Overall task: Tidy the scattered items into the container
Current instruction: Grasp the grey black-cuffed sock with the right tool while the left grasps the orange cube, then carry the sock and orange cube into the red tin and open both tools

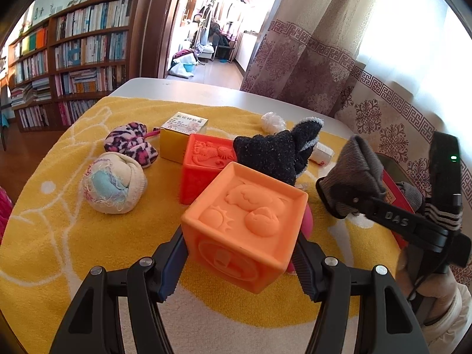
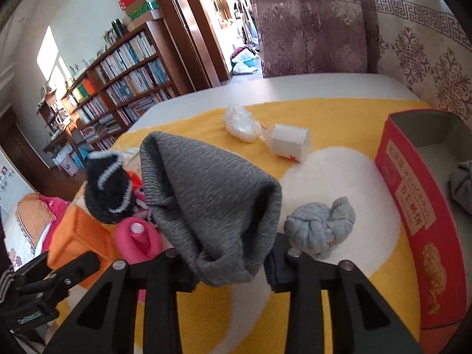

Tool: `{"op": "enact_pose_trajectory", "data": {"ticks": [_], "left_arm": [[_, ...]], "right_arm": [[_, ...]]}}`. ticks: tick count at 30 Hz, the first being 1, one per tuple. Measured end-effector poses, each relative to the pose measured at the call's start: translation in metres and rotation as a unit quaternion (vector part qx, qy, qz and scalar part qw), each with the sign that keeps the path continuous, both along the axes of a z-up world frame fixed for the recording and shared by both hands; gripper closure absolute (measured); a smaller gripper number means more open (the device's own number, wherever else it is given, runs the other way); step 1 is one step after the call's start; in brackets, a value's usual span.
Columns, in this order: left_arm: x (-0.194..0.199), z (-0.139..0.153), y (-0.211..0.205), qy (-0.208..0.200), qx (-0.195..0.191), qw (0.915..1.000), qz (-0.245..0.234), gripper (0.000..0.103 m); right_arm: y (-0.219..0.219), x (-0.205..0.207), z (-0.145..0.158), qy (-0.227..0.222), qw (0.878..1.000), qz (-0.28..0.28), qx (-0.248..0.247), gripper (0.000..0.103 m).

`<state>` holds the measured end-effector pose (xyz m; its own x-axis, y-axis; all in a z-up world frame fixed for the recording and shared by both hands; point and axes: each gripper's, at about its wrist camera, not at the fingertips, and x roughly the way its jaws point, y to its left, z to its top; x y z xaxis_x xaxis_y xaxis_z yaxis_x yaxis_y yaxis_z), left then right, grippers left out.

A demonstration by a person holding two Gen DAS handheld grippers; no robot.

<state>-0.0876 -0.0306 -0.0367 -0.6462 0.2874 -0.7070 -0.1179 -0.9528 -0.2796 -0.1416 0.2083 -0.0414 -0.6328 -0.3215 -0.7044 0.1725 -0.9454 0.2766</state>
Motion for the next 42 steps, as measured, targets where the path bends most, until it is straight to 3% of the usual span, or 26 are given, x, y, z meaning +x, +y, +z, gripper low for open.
{"op": "enact_pose_trajectory", "data": {"ticks": [8,15,27,35,37,42], "left_arm": [[0.004,0.008,0.002,0.011,-0.011,0.9998,0.009,0.036],[0.012,0.024,0.031,0.032,-0.039,0.9987,-0.008,0.036],[0.024,0.059,0.139,0.076,-0.08,0.9876,-0.111,0.036],[0.024,0.071,0.226,0.101,-0.087,0.973,-0.188,0.036],[0.021,0.073,0.246,0.108,-0.088,0.9693,-0.203,0.036],[0.009,0.073,0.279,0.098,-0.067,0.9628,-0.243,0.036]], "right_arm": [[0.013,0.035,0.035,0.059,0.998,-0.009,-0.009,0.07],[0.068,0.066,0.061,0.102,0.992,-0.068,-0.022,0.07],[0.183,0.106,0.066,0.124,0.973,-0.195,-0.025,0.07],[0.22,0.11,0.054,0.118,0.968,-0.219,-0.028,0.07],[0.222,0.107,0.05,0.116,0.968,-0.221,-0.028,0.068],[0.235,0.101,0.043,0.118,0.964,-0.232,-0.049,0.049]]}}
